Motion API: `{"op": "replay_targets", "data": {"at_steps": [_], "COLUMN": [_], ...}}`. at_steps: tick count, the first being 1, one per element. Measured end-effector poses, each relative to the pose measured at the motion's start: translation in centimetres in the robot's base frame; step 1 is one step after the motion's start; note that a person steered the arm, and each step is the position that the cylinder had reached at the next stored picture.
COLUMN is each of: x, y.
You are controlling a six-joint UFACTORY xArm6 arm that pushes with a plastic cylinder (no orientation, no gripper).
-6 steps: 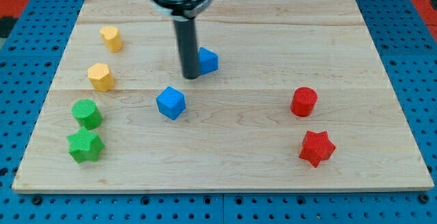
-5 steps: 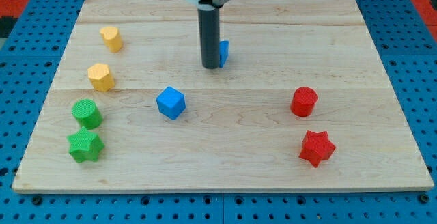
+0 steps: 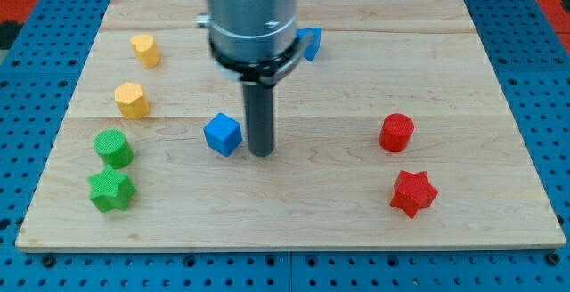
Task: Place the blue cube in between yellow heart and triangle
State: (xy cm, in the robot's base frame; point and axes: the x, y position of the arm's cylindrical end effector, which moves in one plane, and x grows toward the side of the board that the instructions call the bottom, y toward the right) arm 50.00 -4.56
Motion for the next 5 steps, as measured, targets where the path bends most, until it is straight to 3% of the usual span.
{"op": "replay_targets", "data": {"at_steps": [2, 5], "x": [-1.5, -14.8], "y": [-7.8, -4.9]}}
